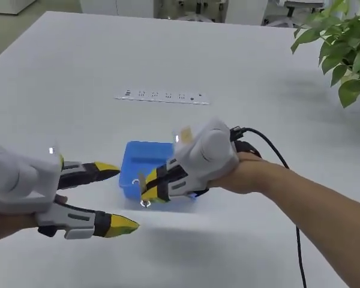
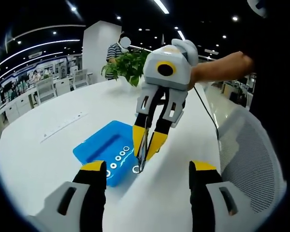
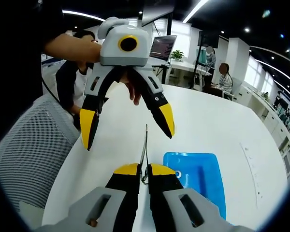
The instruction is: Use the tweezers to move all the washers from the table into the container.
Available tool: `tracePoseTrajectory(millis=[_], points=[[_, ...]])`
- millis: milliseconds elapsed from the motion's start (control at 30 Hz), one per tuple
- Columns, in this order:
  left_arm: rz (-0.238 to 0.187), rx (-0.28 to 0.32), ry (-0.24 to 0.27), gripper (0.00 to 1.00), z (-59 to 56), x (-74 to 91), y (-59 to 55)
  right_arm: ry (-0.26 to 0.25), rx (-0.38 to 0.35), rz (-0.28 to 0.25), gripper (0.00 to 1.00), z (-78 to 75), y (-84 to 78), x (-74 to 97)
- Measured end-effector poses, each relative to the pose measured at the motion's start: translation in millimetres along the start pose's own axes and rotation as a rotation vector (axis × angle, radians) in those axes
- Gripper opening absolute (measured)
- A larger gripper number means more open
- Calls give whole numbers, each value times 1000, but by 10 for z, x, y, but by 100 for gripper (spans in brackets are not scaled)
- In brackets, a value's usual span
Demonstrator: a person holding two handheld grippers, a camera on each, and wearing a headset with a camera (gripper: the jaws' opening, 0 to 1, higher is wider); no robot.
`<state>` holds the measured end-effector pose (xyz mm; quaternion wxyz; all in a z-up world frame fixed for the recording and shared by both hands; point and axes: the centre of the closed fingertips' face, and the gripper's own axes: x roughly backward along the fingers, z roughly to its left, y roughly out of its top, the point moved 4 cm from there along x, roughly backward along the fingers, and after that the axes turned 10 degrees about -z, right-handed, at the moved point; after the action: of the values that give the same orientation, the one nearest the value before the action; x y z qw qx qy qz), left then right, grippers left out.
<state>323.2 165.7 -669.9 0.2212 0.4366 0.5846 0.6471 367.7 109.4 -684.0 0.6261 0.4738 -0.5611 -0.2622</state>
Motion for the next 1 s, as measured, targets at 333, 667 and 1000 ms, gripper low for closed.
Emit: tracePoseTrajectory(millis=[333, 667, 1000], points=[[-25, 23, 14, 86, -30, 18, 1, -11, 5, -1, 7, -151, 34, 112], [-48, 23, 41, 95, 19, 49, 43, -31, 10, -12, 7, -329, 54, 162], [-54, 36, 66, 99, 83, 114, 31, -46, 16, -4, 7, -537, -62, 127]])
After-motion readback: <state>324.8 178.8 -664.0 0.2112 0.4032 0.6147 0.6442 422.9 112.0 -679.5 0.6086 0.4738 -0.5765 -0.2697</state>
